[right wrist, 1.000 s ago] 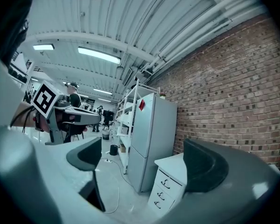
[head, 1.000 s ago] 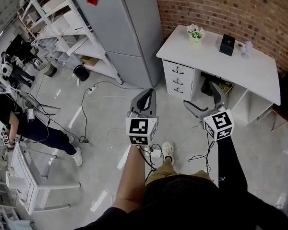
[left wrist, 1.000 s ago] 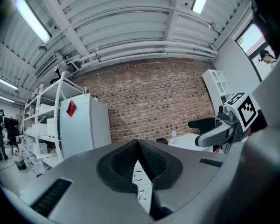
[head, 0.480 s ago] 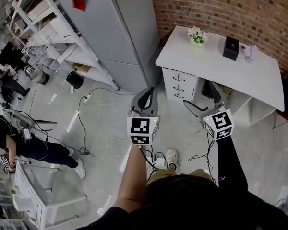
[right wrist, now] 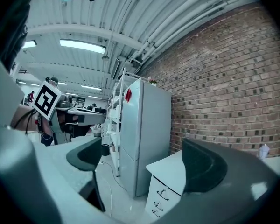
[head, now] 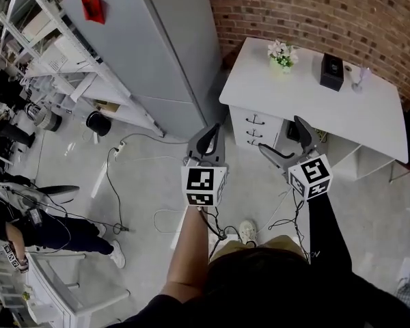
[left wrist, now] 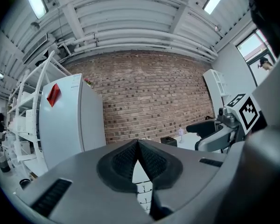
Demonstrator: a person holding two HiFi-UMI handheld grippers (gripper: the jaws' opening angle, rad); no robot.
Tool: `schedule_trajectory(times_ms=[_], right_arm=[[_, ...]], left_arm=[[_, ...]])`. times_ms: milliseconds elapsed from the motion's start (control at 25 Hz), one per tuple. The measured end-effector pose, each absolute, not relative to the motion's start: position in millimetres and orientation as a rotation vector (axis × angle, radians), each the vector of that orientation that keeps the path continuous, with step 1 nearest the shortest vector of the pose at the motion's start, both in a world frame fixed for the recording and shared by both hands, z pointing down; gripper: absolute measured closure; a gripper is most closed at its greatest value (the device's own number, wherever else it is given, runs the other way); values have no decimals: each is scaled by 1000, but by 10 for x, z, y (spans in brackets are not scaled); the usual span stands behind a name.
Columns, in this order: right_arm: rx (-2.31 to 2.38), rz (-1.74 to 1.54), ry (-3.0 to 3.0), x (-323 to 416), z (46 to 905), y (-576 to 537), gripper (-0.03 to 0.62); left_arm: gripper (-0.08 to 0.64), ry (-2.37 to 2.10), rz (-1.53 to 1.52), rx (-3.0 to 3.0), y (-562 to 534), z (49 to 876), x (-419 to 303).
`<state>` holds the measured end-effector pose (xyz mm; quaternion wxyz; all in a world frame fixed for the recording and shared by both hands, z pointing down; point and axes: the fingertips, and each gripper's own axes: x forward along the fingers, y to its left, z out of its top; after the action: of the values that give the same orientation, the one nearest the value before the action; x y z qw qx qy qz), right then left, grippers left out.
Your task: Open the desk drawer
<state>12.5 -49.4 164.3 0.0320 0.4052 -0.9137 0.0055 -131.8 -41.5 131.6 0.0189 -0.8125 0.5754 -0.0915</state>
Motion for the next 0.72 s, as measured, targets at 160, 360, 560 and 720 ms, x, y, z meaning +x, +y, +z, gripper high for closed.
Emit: schedule_trajectory(times_ms=[160,360,560,720], right_arm=[[1250,22,-2789,65,1715,-681,49],[1255,71,-2765,82,1856,-865,49],[1241,125,-2758,62,2029,-957,49],[1224,164,-2746,44,2220,-998,49]], left_arm=[[552,1757,-288,-2564,-655,1377,-1340],[552,1704,-328,-2593,-884,1468,-1295],[552,1673,-370,-2609,-1014,1570,-1251],[552,1686,-386,-2603,-1092,1689,-1240]])
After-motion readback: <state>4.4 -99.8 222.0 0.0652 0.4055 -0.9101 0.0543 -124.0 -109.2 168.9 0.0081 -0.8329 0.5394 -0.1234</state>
